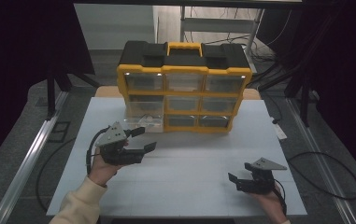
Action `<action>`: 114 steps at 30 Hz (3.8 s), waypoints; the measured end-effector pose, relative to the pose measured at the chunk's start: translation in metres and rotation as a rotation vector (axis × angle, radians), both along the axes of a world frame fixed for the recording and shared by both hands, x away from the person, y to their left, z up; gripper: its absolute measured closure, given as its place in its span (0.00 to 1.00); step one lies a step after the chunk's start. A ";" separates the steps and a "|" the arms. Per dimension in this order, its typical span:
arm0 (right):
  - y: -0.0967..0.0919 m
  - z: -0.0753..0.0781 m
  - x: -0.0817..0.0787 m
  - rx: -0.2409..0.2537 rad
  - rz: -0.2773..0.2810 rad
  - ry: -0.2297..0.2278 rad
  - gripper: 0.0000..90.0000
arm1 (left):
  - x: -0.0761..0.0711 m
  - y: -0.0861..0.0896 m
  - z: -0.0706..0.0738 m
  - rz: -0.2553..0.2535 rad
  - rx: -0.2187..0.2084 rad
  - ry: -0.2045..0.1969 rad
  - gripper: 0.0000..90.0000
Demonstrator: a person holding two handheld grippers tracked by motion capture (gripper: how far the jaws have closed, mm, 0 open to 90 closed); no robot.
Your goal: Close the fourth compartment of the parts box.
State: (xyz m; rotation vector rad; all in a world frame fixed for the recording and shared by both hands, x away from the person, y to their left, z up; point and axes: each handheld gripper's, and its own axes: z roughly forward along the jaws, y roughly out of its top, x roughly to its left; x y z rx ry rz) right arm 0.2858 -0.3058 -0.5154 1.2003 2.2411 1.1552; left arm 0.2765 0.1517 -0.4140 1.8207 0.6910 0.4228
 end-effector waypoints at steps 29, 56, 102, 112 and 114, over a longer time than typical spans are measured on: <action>-0.001 0.001 0.000 0.019 0.015 0.001 0.19 | 0.016 0.008 -0.032 0.182 0.021 0.029 0.98; -0.002 0.000 0.000 0.016 0.004 0.000 0.19 | 0.040 0.002 -0.032 0.222 0.035 0.032 0.98; -0.001 0.000 0.000 0.012 0.012 -0.004 0.19 | 0.063 -0.002 -0.017 0.263 0.065 0.058 0.97; -0.001 0.001 0.000 0.013 0.011 -0.002 0.19 | 0.070 -0.005 -0.015 0.274 0.061 0.058 0.97; -0.001 0.001 0.000 0.013 0.012 -0.003 0.19 | 0.071 -0.006 -0.014 0.273 0.065 0.056 0.97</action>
